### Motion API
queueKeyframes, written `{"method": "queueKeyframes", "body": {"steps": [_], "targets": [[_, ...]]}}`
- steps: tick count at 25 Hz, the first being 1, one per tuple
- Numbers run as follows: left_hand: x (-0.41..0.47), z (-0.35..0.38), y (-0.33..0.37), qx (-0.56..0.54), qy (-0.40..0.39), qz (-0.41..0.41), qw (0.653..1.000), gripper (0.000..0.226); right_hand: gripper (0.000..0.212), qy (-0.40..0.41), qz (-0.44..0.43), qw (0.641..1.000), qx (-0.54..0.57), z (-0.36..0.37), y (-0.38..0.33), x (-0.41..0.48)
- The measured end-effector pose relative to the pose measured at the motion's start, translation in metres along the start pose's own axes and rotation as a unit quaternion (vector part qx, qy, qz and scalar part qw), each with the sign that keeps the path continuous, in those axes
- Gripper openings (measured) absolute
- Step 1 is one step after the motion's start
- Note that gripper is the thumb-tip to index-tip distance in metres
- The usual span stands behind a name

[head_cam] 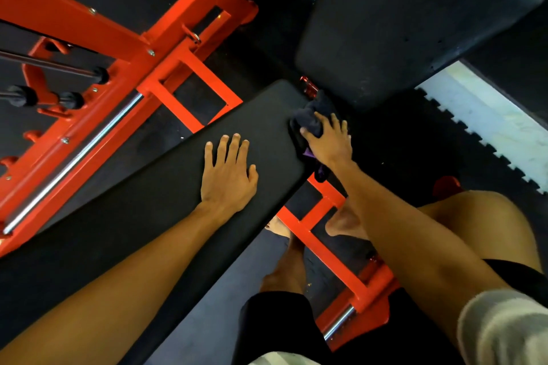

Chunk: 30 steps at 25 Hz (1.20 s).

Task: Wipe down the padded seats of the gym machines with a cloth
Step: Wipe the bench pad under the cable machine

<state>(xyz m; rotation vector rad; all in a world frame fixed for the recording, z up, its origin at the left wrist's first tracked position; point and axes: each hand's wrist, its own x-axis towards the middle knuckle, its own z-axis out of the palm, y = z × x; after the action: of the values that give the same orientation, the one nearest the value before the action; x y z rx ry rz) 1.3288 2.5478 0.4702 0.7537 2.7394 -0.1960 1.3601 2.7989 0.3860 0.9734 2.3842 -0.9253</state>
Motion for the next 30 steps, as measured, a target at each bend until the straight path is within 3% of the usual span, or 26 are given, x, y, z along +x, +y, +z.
{"method": "queueKeyframes", "body": {"steps": [2, 7, 9, 14, 19, 23, 25, 30], "targets": [[0.013, 0.000, 0.001, -0.010, -0.004, -0.004, 1.000, 0.063, 0.074, -0.008, 0.018, 1.000, 0.004, -0.001, -0.025, 0.016], [0.057, 0.004, 0.018, -0.031, -0.020, 0.009, 0.999, 0.063, 0.071, -0.003, -0.124, 0.992, -0.038, 0.020, -0.035, -0.034], [0.071, 0.005, 0.025, -0.042, -0.025, 0.014, 0.999, 0.063, 0.070, 0.013, -0.132, 0.990, -0.041, 0.018, -0.017, -0.043], [0.083, 0.011, 0.032, -0.016, -0.015, 0.018, 1.000, 0.064, 0.070, 0.043, 0.015, 0.998, 0.033, 0.006, 0.007, 0.016], [0.086, 0.015, 0.034, -0.011, -0.005, 0.016, 1.000, 0.064, 0.081, -0.054, 0.127, 0.985, 0.104, -0.016, 0.006, 0.069], [0.086, 0.013, 0.034, -0.012, -0.009, 0.012, 1.000, 0.064, 0.077, 0.045, 0.078, 0.993, 0.078, 0.007, -0.005, 0.016], [0.086, 0.012, 0.033, -0.016, -0.010, 0.011, 1.000, 0.064, 0.075, 0.073, 0.070, 0.986, 0.132, 0.024, -0.007, -0.022], [0.085, 0.009, 0.035, -0.022, -0.010, 0.012, 1.000, 0.064, 0.068, 0.114, 0.155, 0.947, 0.256, 0.023, -0.001, -0.010]]}}
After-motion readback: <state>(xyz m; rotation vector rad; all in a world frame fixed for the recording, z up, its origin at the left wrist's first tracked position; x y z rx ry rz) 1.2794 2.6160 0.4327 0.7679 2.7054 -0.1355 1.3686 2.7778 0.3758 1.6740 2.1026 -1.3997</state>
